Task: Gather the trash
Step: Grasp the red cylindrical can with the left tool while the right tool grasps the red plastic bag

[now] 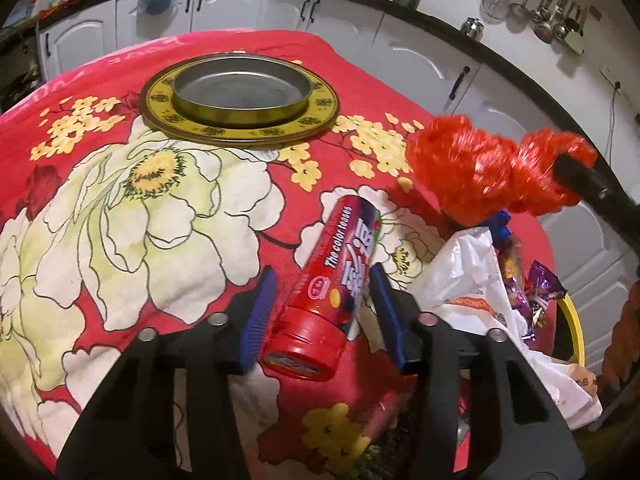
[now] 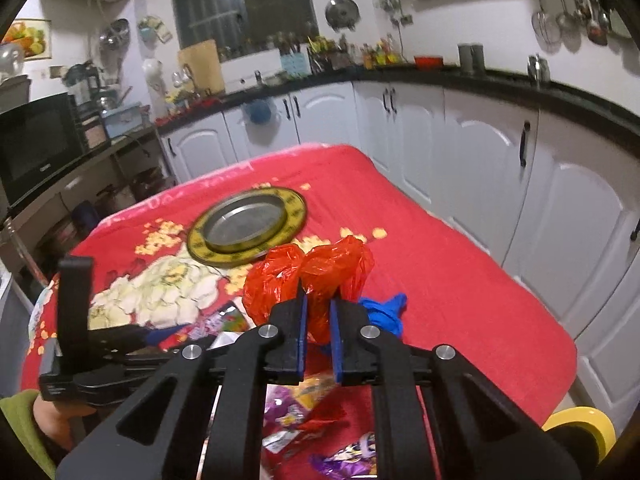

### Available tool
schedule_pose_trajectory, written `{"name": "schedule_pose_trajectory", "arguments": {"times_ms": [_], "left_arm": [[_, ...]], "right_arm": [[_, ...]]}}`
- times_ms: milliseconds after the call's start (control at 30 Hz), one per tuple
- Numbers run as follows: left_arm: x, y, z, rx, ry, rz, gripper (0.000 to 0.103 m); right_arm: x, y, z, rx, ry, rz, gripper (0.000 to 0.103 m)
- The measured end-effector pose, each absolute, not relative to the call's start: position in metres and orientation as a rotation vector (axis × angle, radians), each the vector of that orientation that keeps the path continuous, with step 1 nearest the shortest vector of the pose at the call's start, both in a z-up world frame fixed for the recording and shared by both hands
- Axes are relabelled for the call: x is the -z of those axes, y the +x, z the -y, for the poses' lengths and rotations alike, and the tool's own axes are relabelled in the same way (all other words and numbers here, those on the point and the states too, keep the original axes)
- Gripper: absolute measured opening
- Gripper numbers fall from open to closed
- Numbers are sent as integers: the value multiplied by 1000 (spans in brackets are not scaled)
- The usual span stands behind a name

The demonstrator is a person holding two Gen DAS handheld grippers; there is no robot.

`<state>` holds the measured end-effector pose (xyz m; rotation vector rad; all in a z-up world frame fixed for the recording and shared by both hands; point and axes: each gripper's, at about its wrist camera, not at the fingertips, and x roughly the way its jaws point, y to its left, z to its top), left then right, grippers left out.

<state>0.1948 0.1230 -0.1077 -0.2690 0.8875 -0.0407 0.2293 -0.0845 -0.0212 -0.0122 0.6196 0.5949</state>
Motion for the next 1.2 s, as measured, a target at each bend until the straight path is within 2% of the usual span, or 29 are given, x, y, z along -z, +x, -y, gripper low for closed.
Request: {"name": "schedule_pose_trajectory", "arguments": {"times_ms": [67,233,433,667,1200], "left_arm": [[107,194,-121,43,-261,-890,30],[106,192,-119,43,-243,-886,23],[99,184,-122,28,-248,-853,23],[62,164,-123,16,-237,-739,23],[10,137,-74,140,-236,-610,23]], "right_arm": [[17,223,84,-601,-15,-601,9],[9,208,85,-616,-16,-574,9],[2,195,90,-622,-8,-549,9],[-4,182,102,-624,15,-526,9],[-21,149,151,-590,65,-476,9]]}}
